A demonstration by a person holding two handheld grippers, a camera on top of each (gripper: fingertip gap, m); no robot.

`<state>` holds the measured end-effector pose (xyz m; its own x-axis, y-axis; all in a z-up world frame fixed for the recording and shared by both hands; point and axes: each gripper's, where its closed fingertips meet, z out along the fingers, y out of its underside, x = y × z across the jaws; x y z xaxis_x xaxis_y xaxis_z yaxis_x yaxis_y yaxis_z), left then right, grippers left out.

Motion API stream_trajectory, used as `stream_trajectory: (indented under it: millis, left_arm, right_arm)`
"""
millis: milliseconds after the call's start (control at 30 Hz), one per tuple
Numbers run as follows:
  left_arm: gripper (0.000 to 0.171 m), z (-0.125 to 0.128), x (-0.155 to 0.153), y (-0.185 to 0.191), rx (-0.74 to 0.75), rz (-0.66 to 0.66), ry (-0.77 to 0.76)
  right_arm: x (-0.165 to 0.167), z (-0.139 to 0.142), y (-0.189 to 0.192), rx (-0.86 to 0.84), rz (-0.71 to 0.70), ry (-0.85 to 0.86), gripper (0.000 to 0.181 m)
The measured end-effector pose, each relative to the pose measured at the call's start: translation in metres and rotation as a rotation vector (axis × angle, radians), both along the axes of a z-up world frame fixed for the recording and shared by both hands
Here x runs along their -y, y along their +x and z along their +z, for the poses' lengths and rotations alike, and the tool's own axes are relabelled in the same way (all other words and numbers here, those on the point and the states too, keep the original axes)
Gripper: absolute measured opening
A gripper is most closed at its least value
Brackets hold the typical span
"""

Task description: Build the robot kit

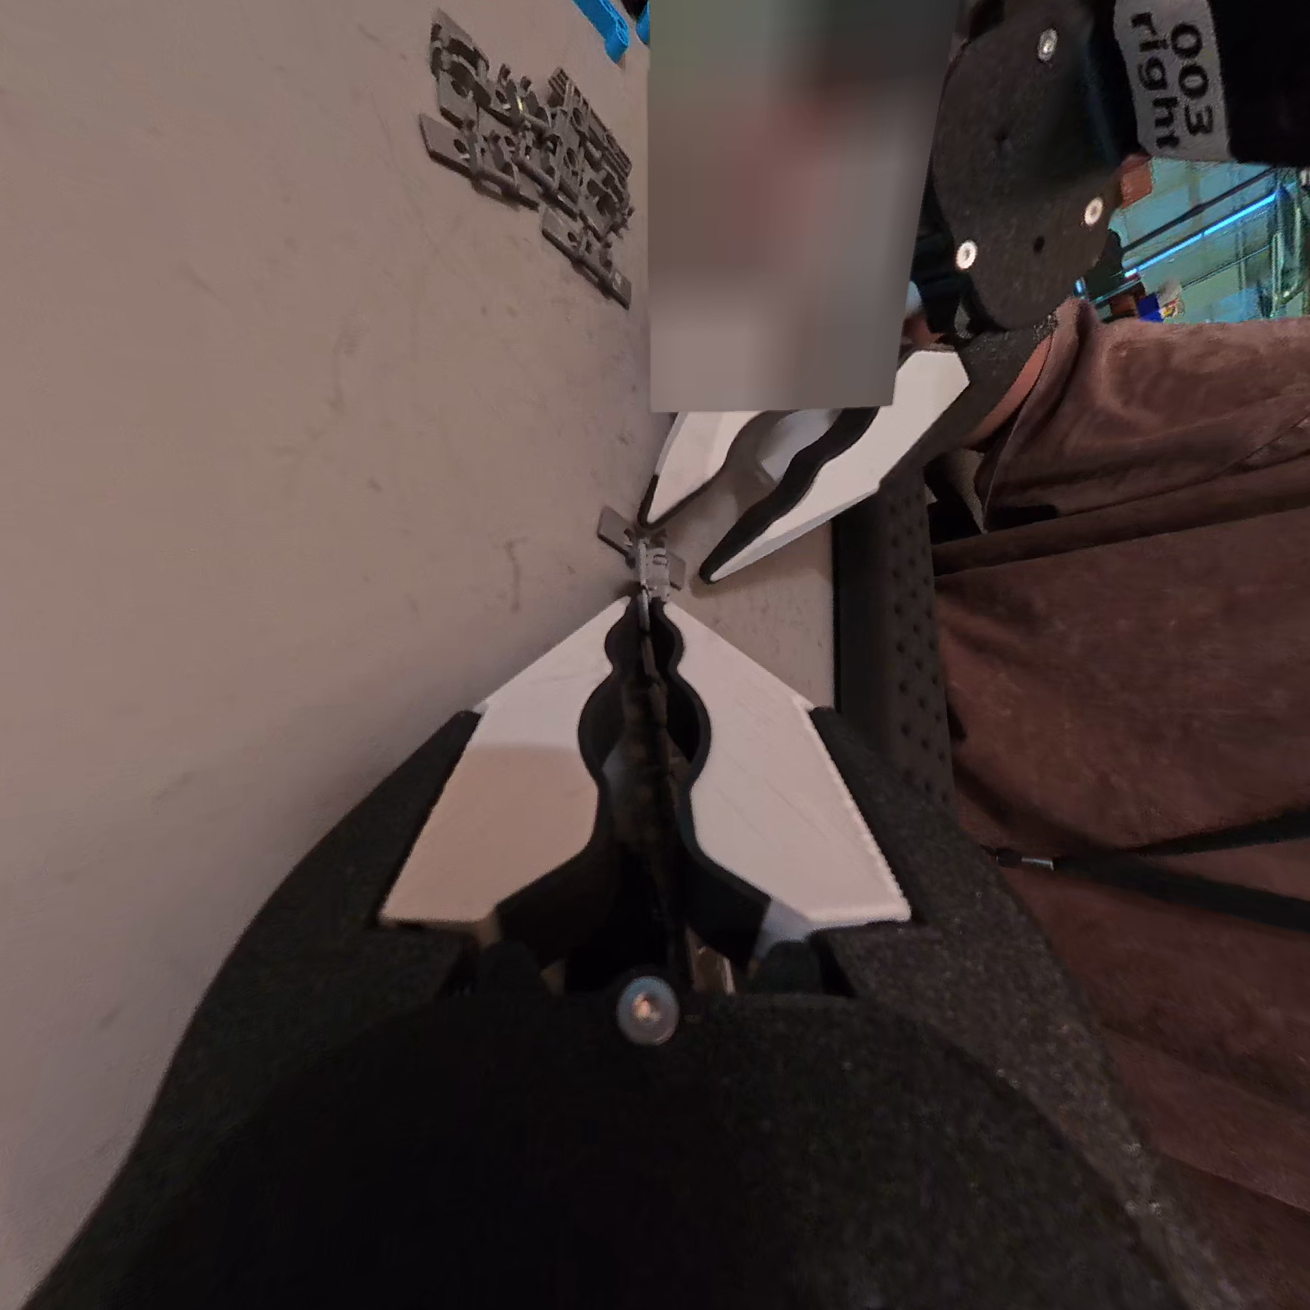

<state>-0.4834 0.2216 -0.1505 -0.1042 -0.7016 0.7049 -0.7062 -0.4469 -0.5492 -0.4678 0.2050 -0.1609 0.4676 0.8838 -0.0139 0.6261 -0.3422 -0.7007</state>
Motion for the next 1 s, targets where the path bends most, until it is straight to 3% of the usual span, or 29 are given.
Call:
stream_trajectory:
  millis: [267,500,800,1000]
  left_arm:
    - [0.002,0.0,0.001,0.0,0.002,-0.005,-0.001]
    - [0.002,0.001,0.001,0.0,0.003,-0.005,-0.004]
    - [0.002,0.001,0.001,0.0,0.004,0.001,-0.003]
    - [0.002,0.001,0.0,0.0,0.003,0.007,-0.007]
  right_arm:
    - [-0.001,-0.006,0.003,0.096,0.124,-0.01,0.015]
    - [-0.005,-0.001,0.008,0.159,0.119,0.173,0.01]
    - [-0.012,0.026,0.008,0.179,0.056,0.431,0.011]
    - [-0.009,0.02,0.005,0.287,0.099,0.524,0.011]
